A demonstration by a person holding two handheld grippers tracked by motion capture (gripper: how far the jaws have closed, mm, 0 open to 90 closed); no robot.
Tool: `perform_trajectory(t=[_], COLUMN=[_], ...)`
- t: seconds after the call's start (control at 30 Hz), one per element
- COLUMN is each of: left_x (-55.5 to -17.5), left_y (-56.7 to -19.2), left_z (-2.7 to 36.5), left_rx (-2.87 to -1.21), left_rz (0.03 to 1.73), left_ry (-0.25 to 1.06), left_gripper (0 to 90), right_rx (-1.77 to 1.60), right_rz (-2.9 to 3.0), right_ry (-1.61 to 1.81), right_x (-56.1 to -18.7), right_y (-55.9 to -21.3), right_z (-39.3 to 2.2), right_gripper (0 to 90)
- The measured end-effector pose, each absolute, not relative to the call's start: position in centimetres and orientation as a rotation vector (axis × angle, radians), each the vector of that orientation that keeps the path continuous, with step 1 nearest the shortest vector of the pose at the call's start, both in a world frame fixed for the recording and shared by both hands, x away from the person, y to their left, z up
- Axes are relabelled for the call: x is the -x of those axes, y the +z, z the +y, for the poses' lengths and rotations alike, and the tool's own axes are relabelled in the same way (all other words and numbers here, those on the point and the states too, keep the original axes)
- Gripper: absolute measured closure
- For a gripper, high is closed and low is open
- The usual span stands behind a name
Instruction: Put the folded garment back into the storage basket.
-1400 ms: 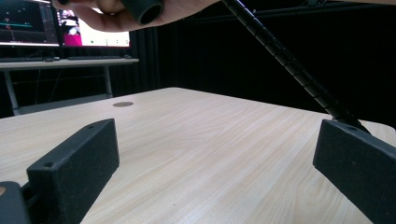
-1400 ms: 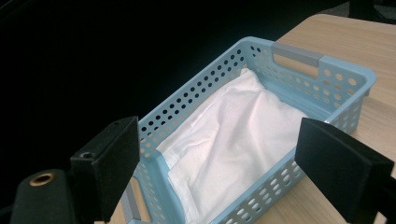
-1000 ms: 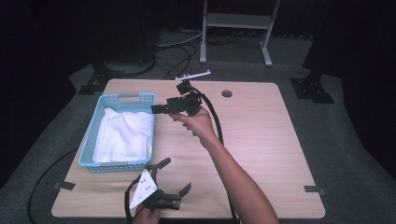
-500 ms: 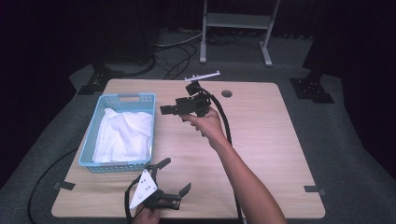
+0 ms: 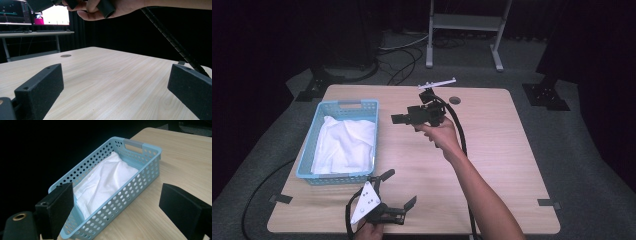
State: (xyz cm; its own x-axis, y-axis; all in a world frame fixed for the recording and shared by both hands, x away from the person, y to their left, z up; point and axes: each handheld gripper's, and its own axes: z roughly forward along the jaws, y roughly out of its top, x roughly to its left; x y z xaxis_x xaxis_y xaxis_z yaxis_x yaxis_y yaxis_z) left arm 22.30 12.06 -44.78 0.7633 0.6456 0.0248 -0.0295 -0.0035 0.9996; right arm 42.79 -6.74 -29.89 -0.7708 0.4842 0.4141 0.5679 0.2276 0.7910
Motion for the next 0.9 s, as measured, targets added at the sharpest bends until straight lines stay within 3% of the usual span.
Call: perform_trajectory(t=[0.9], left_x=[-22.3], left_y=[-44.8], left_z=[12.0], left_rx=[-1.491], left_rz=[0.527], left_ry=[0.569], left_gripper=[0.0], right_rx=[1.065], right_rz=[-2.406], right_ry=[-1.609], right_x=[-42.3], right_y=[-31.1], right_z=[-9.5], right_gripper=[12.5])
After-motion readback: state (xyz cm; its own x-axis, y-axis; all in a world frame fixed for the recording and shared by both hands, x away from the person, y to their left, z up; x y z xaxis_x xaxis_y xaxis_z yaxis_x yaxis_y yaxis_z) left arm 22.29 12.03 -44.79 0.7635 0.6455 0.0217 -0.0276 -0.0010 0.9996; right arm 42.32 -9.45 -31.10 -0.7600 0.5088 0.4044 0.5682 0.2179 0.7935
